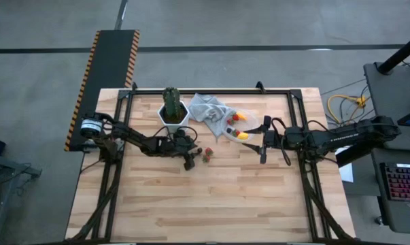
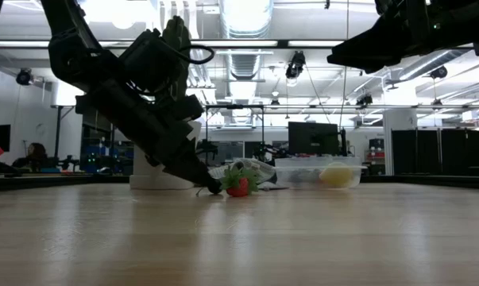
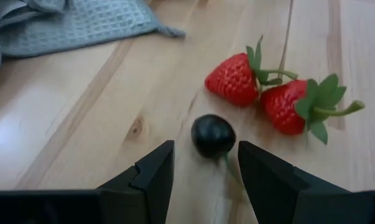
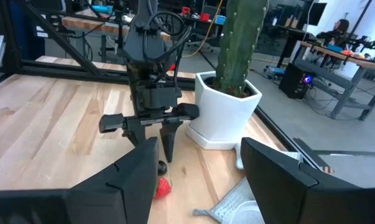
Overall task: Pick and placing Produce into tupperware
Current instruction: Put the black cherry into the transparent bin
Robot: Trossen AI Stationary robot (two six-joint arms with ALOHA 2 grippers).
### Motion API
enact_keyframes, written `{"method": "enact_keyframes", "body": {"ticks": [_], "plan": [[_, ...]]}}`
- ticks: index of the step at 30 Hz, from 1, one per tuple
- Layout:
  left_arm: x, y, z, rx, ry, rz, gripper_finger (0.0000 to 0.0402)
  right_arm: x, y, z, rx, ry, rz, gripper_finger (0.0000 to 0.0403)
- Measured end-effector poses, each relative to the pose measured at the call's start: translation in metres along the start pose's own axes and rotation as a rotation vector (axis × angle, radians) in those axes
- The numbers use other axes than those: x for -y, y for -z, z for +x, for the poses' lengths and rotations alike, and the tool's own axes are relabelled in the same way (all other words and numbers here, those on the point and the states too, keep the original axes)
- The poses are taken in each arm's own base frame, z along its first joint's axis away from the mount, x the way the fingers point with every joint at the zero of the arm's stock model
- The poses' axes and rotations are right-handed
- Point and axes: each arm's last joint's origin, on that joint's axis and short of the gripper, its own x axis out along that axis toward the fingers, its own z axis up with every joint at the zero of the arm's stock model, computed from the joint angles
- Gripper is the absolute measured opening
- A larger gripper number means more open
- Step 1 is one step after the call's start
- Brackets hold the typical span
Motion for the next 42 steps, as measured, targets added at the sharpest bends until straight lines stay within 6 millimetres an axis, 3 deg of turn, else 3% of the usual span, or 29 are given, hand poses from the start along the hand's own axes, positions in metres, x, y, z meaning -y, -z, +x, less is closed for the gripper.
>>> {"method": "enact_keyframes", "body": {"ticks": [13,42], "plan": [[0.001,-0.006,-0.005,0.023,0.025,-0.042,0.0164,0.0,0.002,0.0,-0.015,-0.002,-0.004,0.0221],[0.009,0.005,-0.008,-0.081,0.054,-0.14,0.0164,0.0,0.002,0.0,-0.021,-0.002,0.002,0.0221]]}}
